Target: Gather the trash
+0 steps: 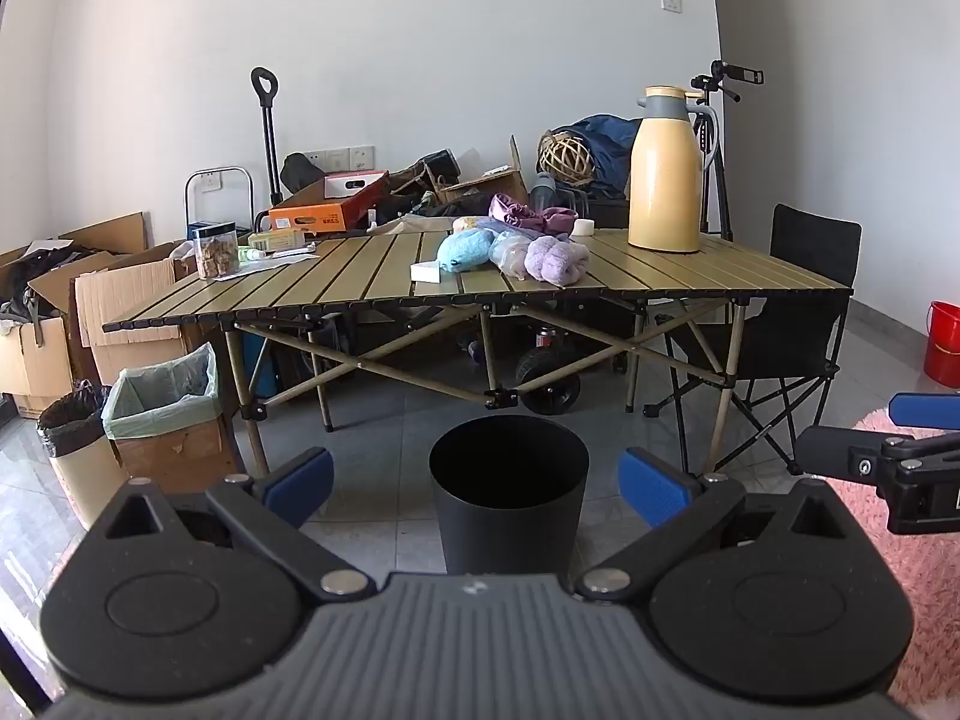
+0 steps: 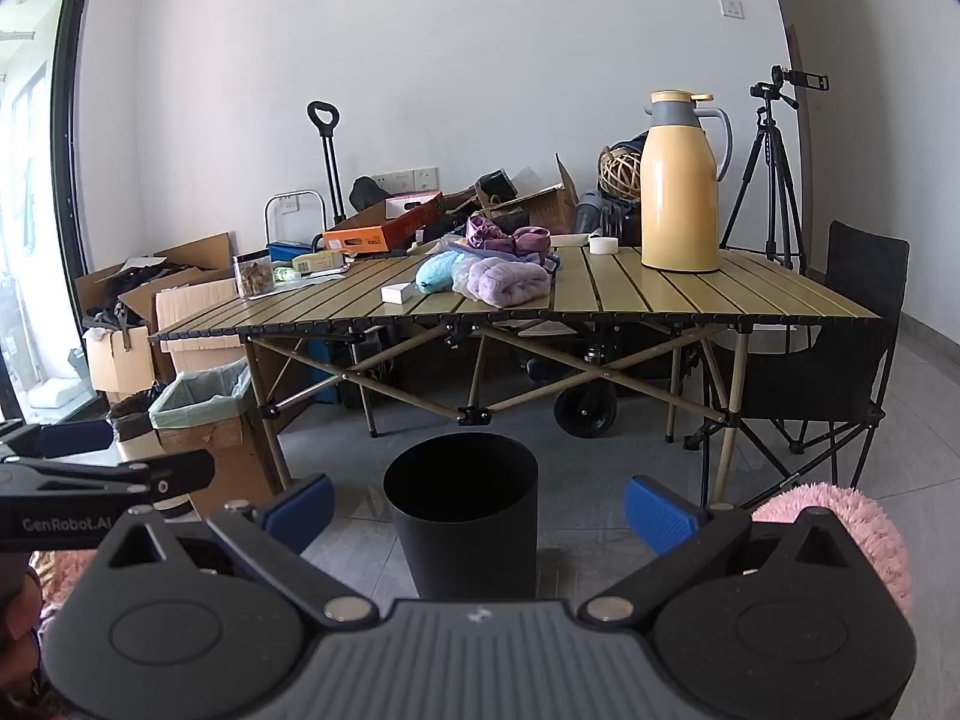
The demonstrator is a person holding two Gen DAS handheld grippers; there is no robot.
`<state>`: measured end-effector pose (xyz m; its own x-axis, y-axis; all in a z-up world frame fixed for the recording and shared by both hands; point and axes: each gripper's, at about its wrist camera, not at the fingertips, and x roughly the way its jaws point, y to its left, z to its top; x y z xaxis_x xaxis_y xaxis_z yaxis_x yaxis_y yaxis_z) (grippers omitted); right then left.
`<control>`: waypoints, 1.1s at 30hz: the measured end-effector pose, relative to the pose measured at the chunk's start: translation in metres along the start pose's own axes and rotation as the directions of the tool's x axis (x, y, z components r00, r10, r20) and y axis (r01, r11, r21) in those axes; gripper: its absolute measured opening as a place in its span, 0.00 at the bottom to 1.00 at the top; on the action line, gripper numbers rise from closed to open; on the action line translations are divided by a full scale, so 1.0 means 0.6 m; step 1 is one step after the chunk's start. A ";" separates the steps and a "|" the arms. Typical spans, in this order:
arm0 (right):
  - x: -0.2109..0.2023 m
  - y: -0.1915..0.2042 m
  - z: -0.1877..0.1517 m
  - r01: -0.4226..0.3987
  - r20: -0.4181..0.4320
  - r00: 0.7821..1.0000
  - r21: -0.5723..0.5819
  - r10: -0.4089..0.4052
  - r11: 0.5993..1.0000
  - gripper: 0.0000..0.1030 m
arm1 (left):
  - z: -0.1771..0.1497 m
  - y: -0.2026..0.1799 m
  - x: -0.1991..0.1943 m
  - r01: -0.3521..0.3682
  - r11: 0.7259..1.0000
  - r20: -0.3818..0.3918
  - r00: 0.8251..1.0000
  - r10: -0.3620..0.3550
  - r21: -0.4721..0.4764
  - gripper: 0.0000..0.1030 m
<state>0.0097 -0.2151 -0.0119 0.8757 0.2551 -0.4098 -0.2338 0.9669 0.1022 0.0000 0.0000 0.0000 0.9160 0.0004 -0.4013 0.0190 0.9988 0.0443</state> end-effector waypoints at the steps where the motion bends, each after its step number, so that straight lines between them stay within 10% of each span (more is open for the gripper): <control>1: 0.000 0.000 0.000 0.000 0.000 1.000 0.001 0.000 1.000 1.00 | 0.000 0.000 0.000 0.000 1.000 0.000 1.000 0.000 0.000 1.00; 33: -0.001 0.002 0.001 -0.002 -0.001 1.000 0.003 0.002 1.000 1.00 | -0.003 0.006 0.002 0.003 1.000 -0.009 1.000 -0.003 -0.007 1.00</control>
<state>0.0092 -0.2139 -0.0112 0.8751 0.2567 -0.4103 -0.2339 0.9665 0.1057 0.0006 0.0036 -0.0019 0.9121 -0.0023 -0.4099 0.0189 0.9992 0.0366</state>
